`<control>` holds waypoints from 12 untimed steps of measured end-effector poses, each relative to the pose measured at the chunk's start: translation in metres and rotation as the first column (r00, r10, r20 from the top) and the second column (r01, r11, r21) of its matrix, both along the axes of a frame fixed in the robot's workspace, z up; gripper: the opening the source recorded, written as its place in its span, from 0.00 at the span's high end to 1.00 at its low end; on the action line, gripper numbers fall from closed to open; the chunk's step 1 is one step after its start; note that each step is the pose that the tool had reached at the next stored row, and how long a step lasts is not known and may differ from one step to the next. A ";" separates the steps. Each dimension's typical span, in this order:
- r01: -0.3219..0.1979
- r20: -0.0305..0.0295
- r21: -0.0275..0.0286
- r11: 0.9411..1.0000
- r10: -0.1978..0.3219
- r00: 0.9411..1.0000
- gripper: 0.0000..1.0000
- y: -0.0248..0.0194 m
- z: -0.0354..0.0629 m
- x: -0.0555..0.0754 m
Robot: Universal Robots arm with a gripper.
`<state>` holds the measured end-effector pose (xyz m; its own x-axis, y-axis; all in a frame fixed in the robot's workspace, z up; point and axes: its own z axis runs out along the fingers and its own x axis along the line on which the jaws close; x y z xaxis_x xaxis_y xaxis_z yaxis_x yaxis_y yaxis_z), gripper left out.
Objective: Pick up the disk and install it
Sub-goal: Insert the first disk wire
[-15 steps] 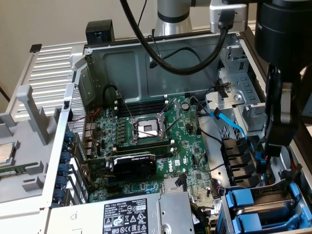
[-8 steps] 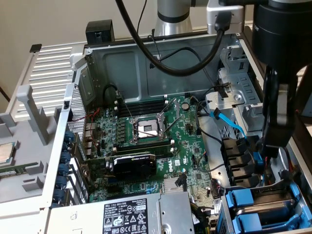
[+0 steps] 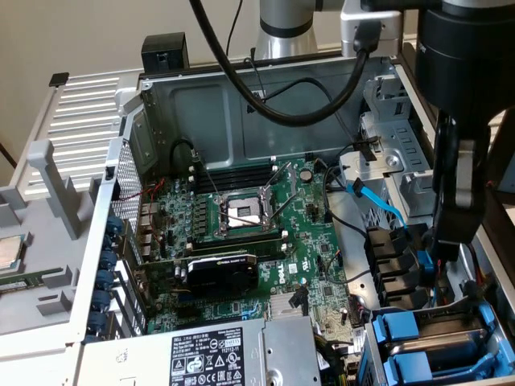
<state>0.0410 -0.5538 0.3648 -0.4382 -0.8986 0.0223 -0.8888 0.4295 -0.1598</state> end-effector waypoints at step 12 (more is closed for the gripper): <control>0.004 0.001 0.000 1.000 -0.004 1.000 0.51 -0.0003 0.0174 0.000</control>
<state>0.0409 -0.5541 0.3823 -0.4419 -0.8968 0.0220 -0.8870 0.4331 -0.1604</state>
